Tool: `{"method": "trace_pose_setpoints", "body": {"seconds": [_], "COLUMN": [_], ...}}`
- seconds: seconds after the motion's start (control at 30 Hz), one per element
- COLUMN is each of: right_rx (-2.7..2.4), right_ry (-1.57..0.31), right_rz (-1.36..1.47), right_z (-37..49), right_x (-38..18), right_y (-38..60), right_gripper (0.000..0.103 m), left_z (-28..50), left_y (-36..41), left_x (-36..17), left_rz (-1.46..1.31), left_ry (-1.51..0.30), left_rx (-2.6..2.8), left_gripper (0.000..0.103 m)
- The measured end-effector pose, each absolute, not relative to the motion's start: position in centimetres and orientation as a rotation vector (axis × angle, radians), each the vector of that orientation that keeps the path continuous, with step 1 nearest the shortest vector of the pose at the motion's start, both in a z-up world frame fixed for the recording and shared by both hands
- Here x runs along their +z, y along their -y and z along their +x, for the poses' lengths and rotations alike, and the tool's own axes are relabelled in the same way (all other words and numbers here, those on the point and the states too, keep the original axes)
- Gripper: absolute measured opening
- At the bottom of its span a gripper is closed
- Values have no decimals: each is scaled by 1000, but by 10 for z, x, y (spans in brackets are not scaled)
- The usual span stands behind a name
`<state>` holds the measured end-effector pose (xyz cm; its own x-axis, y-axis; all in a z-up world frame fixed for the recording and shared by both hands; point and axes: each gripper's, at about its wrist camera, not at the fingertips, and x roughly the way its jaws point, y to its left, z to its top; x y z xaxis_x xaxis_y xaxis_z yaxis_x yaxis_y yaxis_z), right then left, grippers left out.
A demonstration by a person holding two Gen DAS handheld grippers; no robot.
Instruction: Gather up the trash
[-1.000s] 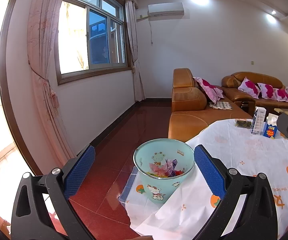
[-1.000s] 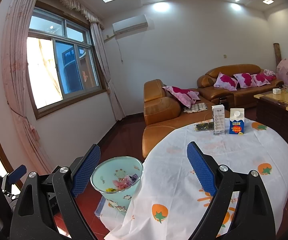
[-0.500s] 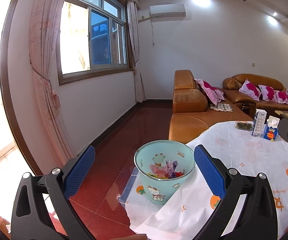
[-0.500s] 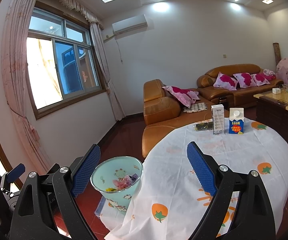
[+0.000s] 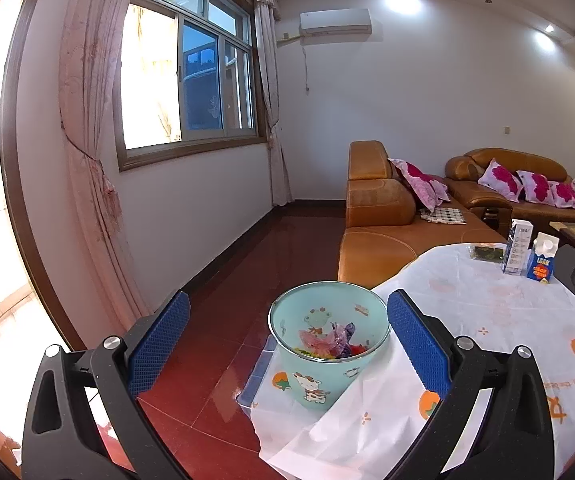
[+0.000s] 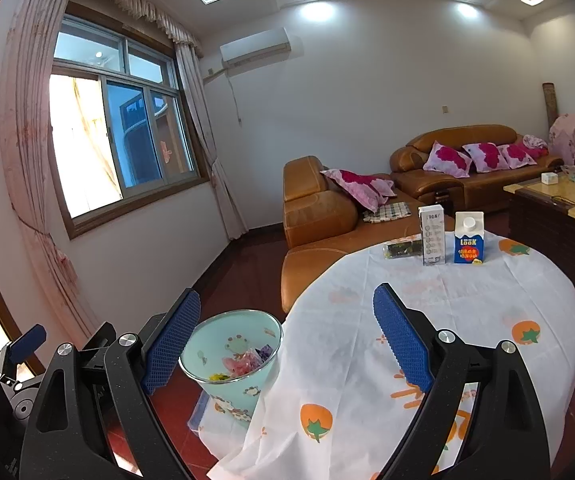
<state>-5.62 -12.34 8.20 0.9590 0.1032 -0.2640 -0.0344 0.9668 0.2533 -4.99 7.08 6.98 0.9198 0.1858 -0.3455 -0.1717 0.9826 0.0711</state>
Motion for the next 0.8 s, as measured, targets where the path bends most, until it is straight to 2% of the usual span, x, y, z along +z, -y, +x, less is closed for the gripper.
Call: {"method": "trace_pose_setpoints", "body": {"seconds": [0.8], "right_rx": [60], "right_ry": [-283], "right_rz": [253], "right_z": [-56], "right_x": [81], "right_y": [123], "right_gripper": [89], "left_z": [-47], "left_y": [-69], "left_x": [66], "left_rz": [37], "left_ry": [-395], "left_rx": [132], "left_gripper": [97]}}
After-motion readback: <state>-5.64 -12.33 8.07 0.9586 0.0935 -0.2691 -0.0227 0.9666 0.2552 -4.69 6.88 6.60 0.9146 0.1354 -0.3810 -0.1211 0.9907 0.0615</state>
